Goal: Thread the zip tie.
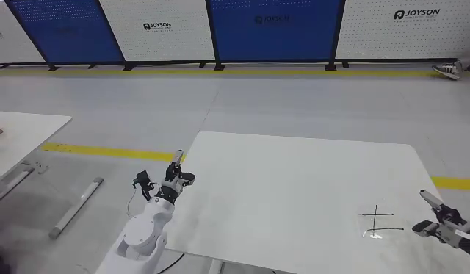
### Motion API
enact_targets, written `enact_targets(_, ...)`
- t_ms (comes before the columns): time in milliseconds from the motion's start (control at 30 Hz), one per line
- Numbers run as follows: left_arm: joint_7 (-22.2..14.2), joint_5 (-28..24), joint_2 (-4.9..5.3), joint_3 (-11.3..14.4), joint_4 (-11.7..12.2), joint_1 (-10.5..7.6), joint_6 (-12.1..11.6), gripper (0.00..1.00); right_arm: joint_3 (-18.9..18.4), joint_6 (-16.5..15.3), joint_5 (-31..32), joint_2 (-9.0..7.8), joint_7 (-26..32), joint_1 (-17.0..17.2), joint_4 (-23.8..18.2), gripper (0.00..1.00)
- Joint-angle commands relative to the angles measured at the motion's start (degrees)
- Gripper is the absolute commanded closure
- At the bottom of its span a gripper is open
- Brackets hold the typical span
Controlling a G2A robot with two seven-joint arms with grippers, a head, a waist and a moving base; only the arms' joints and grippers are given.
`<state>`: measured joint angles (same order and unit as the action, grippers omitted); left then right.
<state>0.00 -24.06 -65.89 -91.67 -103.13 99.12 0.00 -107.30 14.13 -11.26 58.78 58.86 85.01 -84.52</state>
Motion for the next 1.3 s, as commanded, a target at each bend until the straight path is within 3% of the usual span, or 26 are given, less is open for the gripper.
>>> enact_targets(0,0.0,0.0,0.0,0.0,0.0,0.0,0.0,0.0,0.0,-0.01,0.0,0.0,0.0,0.0,0.0,0.0)
enact_targets(167,0.0,0.0,0.0,0.0,0.0,0.0,0.0,0.0,-0.08,-0.5,-0.02,-0.02,0.16,0.1,-0.01,0.0)
enact_targets(333,0.0,0.0,0.0,0.0,0.0,0.0,0.0,0.0,-2.94,-6.72,0.5,-0.8,4.57,2.36,1.05,0.0)
enact_targets(533,0.0,0.0,0.0,0.0,0.0,0.0,0.0,0.0,-2.91,-10.22,4.61,-1.8,9.15,2.87,1.34,0.0)
enact_targets(667,0.0,0.0,0.0,0.0,0.0,0.0,0.0,0.0,-0.67,-10.18,9.0,-2.15,7.89,1.88,1.3,0.0)
enact_targets(1267,0.0,0.0,0.0,0.0,0.0,0.0,0.0,0.0,-0.67,-10.18,9.0,-2.15,7.89,1.88,1.3,0.0)
